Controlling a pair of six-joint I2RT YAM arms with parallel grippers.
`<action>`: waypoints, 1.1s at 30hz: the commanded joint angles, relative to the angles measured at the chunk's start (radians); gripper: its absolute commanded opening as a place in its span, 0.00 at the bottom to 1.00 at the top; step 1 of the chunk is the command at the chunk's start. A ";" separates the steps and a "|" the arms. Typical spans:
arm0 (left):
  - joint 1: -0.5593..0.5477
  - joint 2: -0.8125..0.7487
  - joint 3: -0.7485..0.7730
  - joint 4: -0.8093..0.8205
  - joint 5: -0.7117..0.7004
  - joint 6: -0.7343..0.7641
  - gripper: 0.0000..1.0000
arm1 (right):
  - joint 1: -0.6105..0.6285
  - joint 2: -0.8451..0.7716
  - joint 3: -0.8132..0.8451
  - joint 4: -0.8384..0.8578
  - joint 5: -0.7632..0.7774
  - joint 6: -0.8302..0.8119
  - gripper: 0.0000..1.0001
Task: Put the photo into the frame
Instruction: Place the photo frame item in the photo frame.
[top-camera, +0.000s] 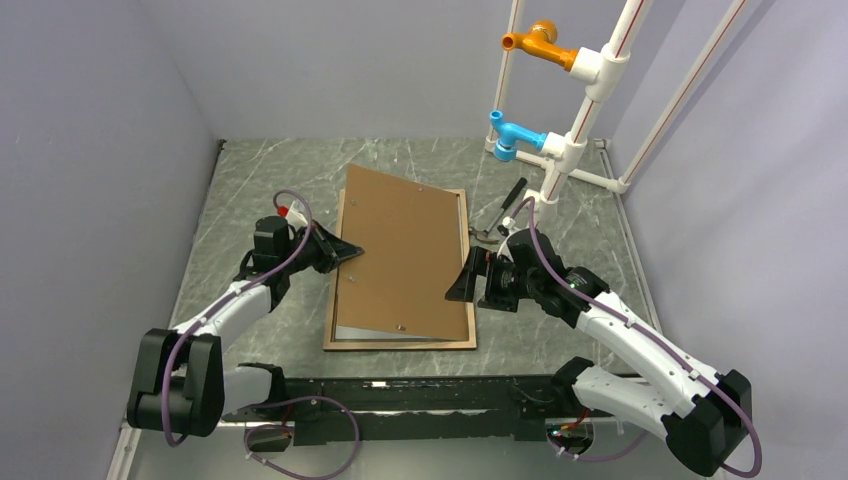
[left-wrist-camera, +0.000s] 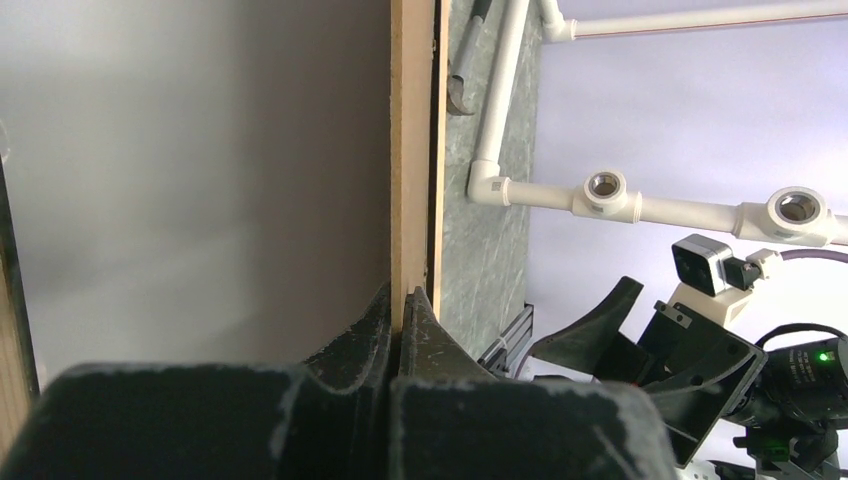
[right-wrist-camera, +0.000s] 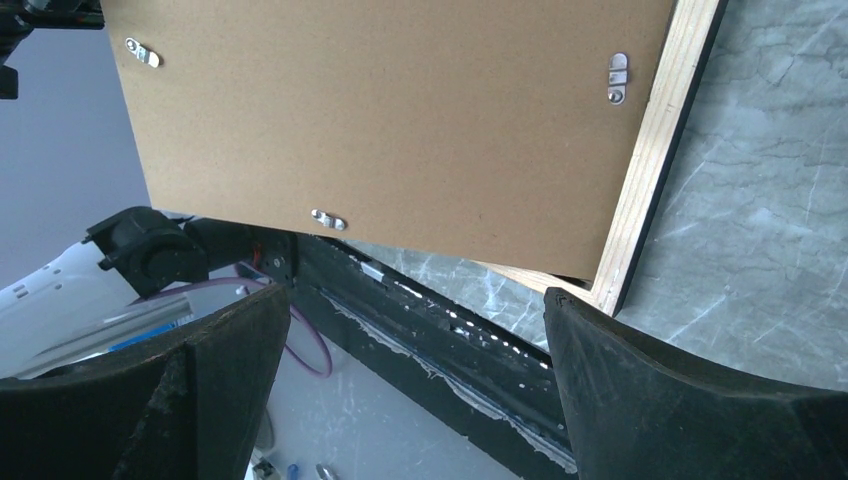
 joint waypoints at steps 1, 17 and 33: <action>-0.005 -0.014 -0.002 -0.023 -0.021 0.036 0.00 | -0.002 -0.028 -0.009 0.011 0.000 0.014 0.99; -0.012 0.078 0.060 -0.016 0.097 0.082 0.00 | -0.004 -0.069 0.060 -0.060 0.115 0.041 0.99; -0.013 0.170 0.098 -0.048 0.117 0.143 0.00 | -0.006 -0.058 0.049 -0.056 0.109 0.040 0.99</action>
